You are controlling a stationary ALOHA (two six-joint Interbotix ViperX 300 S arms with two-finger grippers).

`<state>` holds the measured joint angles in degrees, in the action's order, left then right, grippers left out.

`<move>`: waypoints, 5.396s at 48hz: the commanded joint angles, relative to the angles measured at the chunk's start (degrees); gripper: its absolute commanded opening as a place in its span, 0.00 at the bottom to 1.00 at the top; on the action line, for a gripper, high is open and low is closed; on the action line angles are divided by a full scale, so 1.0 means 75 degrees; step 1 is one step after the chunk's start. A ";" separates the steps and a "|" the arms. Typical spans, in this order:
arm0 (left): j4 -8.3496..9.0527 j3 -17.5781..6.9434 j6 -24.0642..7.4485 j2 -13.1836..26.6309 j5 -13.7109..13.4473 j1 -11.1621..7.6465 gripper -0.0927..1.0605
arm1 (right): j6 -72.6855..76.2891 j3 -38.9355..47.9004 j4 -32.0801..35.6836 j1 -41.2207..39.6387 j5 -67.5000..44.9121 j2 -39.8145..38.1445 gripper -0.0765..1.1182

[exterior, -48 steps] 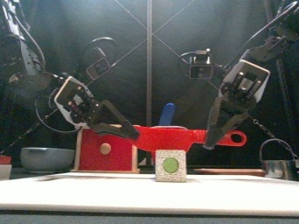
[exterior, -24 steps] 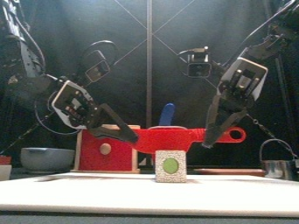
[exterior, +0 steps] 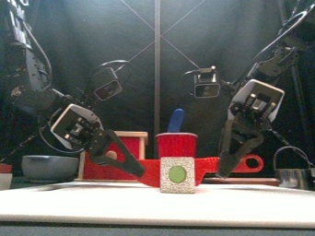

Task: Cut the sushi into 4 pieces with the knife
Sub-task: Cut the sushi into 4 pieces

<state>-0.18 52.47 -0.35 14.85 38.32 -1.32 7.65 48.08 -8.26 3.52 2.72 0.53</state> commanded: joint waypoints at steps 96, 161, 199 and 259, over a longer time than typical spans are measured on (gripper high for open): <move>0.0211 -0.0281 -0.0094 -0.1184 -0.1664 -0.0363 0.15 | 0.0023 -0.0434 -0.0527 0.0574 0.0375 -0.0609 0.24; -0.0082 -0.0480 -0.0152 0.0176 -0.1699 -0.0117 0.14 | 0.0023 -0.0434 -0.0539 0.0398 0.0480 0.0223 0.24; -0.0094 -0.0305 -0.0094 -0.1910 -0.2016 -0.0762 0.14 | 0.0023 -0.0527 -0.0633 0.0691 0.0574 -0.1102 0.24; -0.0785 -0.0645 -0.0094 0.0375 -0.1969 -0.1113 0.14 | 0.0023 -0.0598 -0.1254 0.0938 0.0223 0.0949 0.24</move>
<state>-5.63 48.08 -0.88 14.77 24.08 -10.02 8.09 44.30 -17.31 10.90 4.66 5.36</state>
